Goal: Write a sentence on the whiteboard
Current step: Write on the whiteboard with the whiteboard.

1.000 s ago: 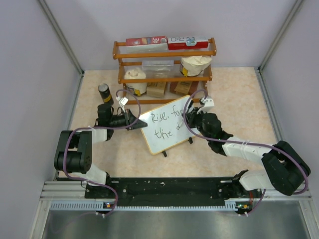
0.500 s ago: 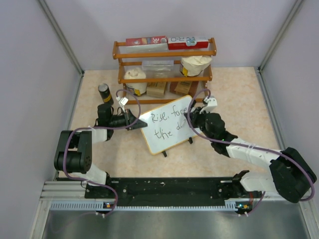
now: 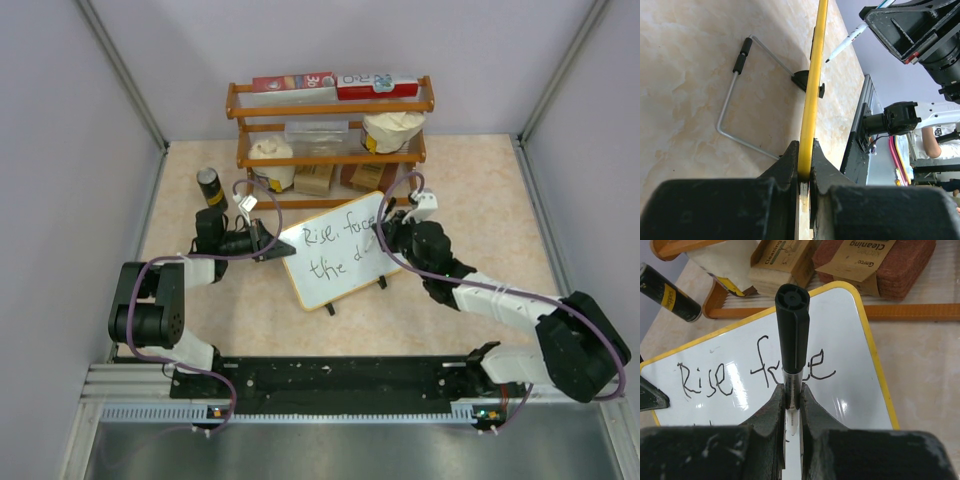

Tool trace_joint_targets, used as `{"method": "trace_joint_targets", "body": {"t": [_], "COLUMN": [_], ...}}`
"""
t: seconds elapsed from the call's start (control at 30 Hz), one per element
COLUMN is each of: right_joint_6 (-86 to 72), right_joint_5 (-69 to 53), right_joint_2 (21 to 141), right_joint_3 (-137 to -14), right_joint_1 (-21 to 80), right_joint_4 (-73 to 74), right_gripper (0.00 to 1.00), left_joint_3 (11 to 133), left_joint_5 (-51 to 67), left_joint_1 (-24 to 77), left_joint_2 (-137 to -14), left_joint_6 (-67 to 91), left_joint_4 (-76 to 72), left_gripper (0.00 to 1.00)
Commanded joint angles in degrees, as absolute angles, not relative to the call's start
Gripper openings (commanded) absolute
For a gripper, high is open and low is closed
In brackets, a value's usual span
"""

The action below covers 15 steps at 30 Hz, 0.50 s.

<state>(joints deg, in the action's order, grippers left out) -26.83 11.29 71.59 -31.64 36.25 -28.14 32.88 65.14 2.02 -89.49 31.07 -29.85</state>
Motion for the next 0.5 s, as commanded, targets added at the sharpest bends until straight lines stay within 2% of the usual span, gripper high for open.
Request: {"method": "trace_joint_targets", "body": {"t": [0.0, 0.47], "right_joint_6": [-27.42, -28.92], "right_joint_5": [11.25, 13.89], "right_joint_2": [72.95, 74.97], "right_joint_3": [-34.45, -33.57], "right_joint_1": [35.77, 35.77], "right_joint_4": [-30.06, -34.28], "right_gripper": [0.0, 0.0], "left_joint_3": [31.03, 31.11], "left_joint_5": [54.76, 54.84], "left_joint_1": [0.53, 0.53], "left_joint_2": [-91.58, -91.58], "left_joint_6": [25.14, 25.14], "left_joint_4": [-24.79, -24.79], "left_gripper": [0.0, 0.0]}}
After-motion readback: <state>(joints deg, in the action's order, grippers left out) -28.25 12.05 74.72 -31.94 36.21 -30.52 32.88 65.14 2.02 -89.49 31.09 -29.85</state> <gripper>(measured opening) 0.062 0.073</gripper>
